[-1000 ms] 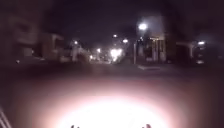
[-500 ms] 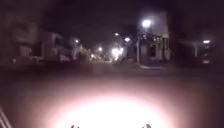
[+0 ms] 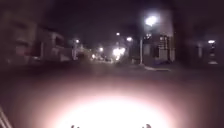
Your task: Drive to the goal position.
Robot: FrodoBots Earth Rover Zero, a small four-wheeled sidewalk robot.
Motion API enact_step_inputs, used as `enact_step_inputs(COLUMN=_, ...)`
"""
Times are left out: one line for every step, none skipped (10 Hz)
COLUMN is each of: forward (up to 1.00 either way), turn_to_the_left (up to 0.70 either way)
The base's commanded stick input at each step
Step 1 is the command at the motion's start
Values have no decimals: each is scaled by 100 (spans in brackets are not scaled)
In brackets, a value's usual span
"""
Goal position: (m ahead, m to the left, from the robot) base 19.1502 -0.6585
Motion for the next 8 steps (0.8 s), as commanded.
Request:
enact_step_inputs(forward=100, turn_to_the_left=0)
enact_step_inputs(forward=100, turn_to_the_left=0)
enact_step_inputs(forward=100, turn_to_the_left=0)
enact_step_inputs(forward=100, turn_to_the_left=0)
enact_step_inputs(forward=100, turn_to_the_left=0)
enact_step_inputs(forward=100, turn_to_the_left=0)
enact_step_inputs(forward=100, turn_to_the_left=0)
enact_step_inputs(forward=100, turn_to_the_left=0)
